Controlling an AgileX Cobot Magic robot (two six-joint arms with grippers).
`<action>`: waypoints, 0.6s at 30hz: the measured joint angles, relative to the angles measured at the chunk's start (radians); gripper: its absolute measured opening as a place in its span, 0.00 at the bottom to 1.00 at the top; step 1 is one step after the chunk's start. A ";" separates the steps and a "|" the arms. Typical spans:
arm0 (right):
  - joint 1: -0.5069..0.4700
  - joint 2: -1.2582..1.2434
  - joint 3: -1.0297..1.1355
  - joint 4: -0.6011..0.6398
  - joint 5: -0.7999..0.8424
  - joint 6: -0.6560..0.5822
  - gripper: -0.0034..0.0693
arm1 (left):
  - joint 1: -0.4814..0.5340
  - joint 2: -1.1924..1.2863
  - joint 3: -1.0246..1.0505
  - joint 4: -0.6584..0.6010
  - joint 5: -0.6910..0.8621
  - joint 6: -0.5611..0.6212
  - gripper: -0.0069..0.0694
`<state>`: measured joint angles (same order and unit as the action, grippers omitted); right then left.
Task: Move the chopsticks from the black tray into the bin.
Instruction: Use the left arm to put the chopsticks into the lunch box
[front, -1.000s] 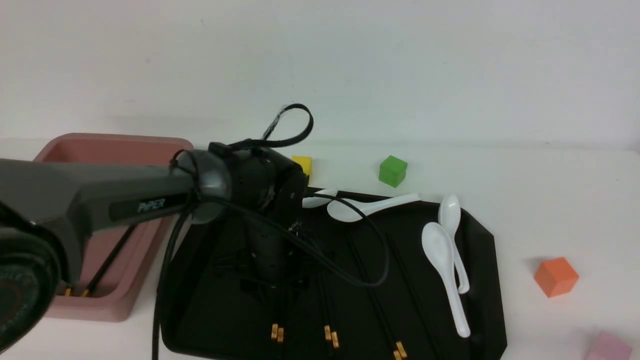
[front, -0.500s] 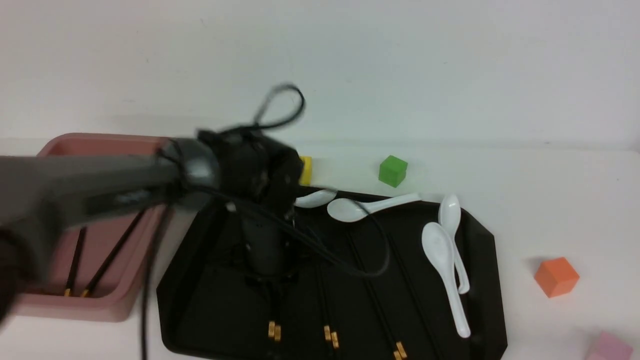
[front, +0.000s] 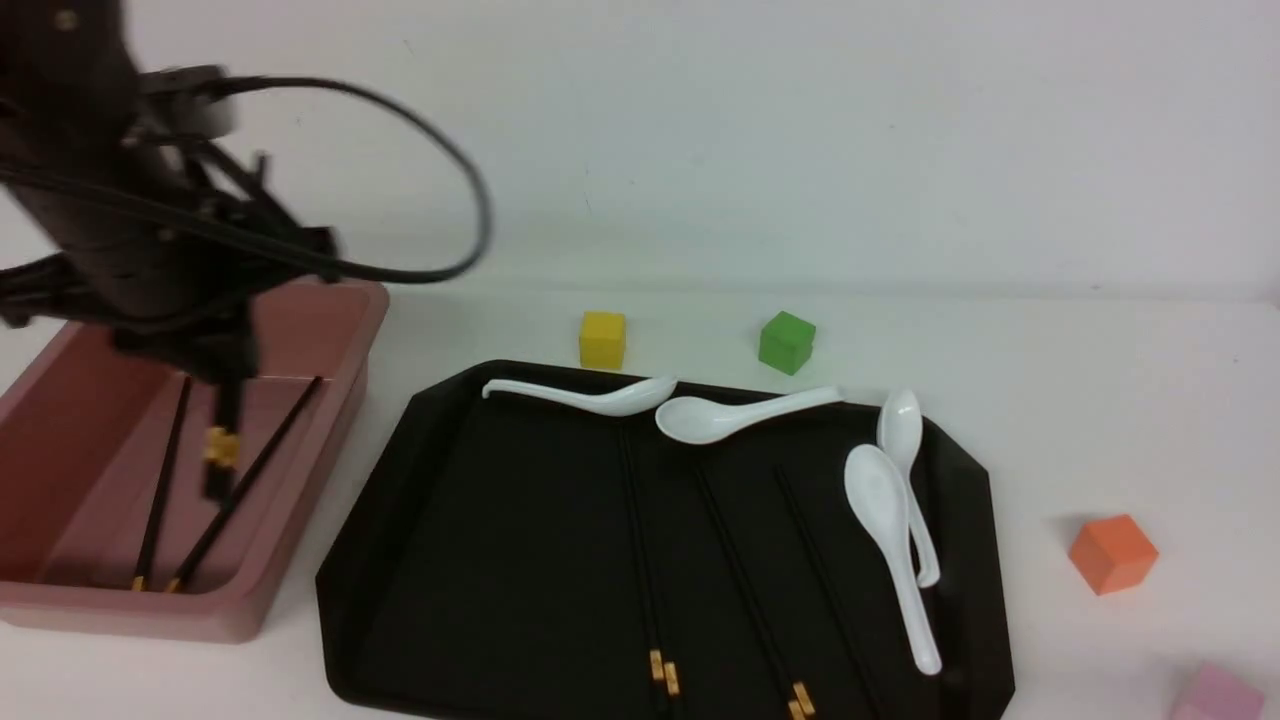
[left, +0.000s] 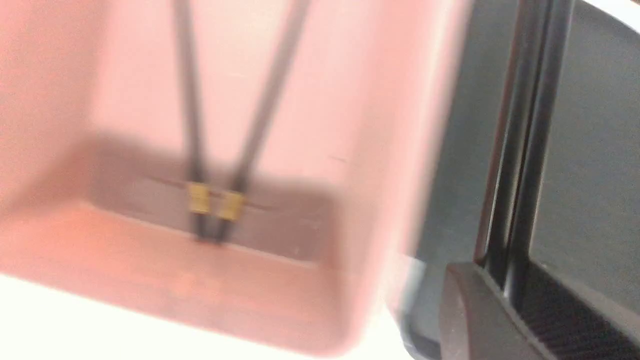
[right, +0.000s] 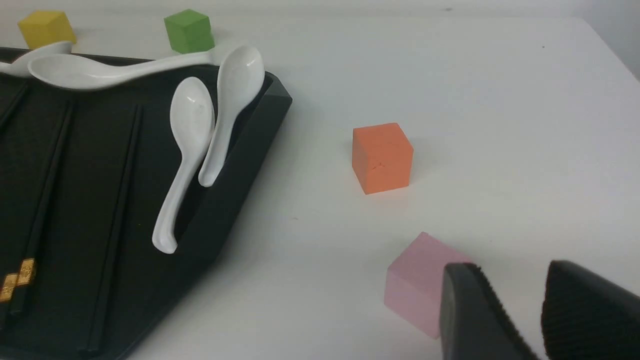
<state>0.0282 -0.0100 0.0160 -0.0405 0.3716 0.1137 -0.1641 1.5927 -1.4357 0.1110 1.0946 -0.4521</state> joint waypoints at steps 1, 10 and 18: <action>0.000 0.000 0.000 0.000 0.000 0.000 0.38 | 0.026 0.018 0.005 0.000 -0.016 0.004 0.23; 0.000 0.000 0.000 0.000 0.000 0.000 0.38 | 0.107 0.241 0.020 0.091 -0.121 -0.050 0.23; 0.000 0.000 0.000 0.000 0.000 0.000 0.38 | 0.107 0.291 0.012 0.084 -0.157 -0.111 0.34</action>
<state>0.0282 -0.0100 0.0160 -0.0405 0.3716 0.1137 -0.0571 1.8839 -1.4236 0.1950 0.9372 -0.5633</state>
